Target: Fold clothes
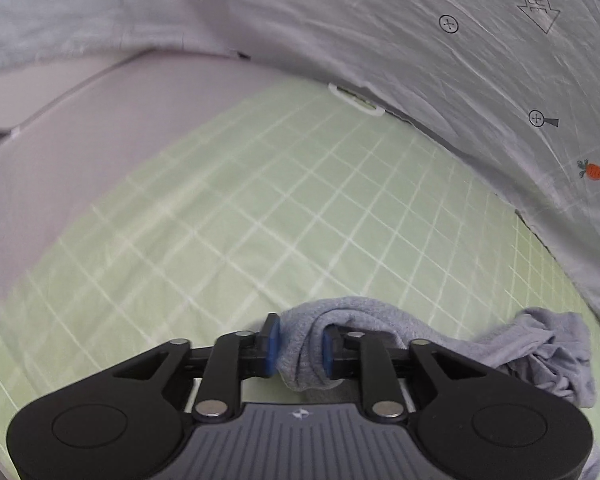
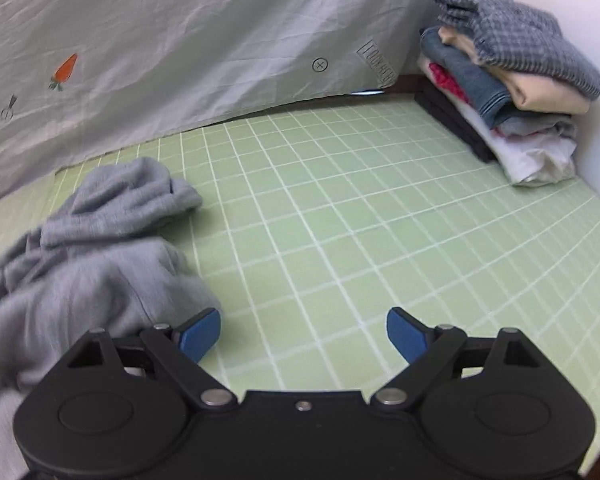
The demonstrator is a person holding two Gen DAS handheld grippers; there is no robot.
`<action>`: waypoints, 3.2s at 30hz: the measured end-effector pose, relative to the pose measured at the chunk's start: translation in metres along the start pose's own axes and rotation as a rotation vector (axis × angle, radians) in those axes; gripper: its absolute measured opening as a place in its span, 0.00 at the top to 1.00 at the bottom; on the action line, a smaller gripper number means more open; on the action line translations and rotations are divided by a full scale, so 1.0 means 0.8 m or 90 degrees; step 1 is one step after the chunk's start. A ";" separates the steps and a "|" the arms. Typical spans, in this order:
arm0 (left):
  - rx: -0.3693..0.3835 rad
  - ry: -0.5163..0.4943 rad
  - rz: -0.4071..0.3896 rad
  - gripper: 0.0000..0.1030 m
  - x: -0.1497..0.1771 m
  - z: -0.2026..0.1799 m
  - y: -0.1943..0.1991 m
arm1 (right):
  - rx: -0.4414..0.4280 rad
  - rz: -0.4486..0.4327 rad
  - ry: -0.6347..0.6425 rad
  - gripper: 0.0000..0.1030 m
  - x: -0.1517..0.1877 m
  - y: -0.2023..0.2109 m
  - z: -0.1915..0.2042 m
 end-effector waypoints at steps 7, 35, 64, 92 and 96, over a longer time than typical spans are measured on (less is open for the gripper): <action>0.076 0.068 0.034 0.49 0.052 -0.002 0.014 | -0.034 0.016 -0.022 0.14 -0.027 -0.033 0.025; -0.154 0.019 -0.161 0.89 0.005 0.046 0.059 | -0.081 0.017 -0.020 0.14 -0.020 -0.037 -0.019; -0.057 -0.091 0.133 0.27 0.142 -0.049 -0.043 | -0.436 0.320 -0.769 0.73 0.064 -0.147 -0.005; -0.114 -0.156 0.149 0.00 0.150 -0.067 -0.067 | -0.211 0.045 -0.164 0.41 -0.014 -0.047 -0.015; -0.116 -0.155 0.152 0.00 0.149 -0.068 -0.067 | -0.106 0.055 0.009 0.34 0.008 -0.059 -0.024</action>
Point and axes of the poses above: each gripper's, at about its wrist camera, not at the fingertips, and y roughly against the way its jaws point, z to its left, x to its underside, the point moved 6 cm from there along -y, roughly the way its jaws point, and after that the axes turned 1 degree about y, right-handed, at the moved point
